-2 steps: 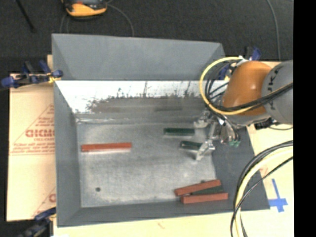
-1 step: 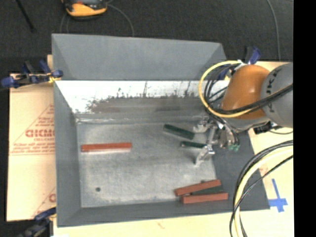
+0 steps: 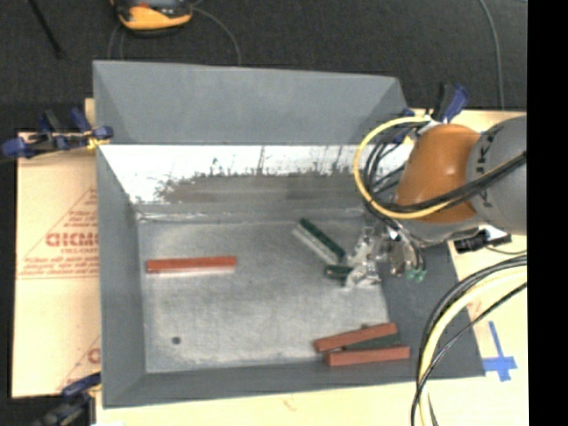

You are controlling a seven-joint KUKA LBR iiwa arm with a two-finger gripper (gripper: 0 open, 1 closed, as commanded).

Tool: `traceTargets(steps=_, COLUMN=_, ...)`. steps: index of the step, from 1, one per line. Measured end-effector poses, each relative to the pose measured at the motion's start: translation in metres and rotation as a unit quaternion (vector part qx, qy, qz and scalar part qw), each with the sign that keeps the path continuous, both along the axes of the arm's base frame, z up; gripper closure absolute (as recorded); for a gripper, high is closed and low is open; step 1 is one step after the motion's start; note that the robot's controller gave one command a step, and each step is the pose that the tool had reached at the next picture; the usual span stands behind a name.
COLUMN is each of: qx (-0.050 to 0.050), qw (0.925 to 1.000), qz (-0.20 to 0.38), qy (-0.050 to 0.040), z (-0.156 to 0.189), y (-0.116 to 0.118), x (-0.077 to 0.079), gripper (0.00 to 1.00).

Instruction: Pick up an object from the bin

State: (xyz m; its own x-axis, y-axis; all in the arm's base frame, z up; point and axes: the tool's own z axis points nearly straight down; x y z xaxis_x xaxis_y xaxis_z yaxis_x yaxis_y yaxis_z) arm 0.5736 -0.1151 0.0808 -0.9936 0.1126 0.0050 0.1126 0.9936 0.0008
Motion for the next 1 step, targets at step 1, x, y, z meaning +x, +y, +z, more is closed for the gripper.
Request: traceTargets(steps=1, qx=0.0, qw=1.0, qz=0.0, qy=-0.0003, z=0.0001, y=0.0, x=0.0002, gripper=1.0)
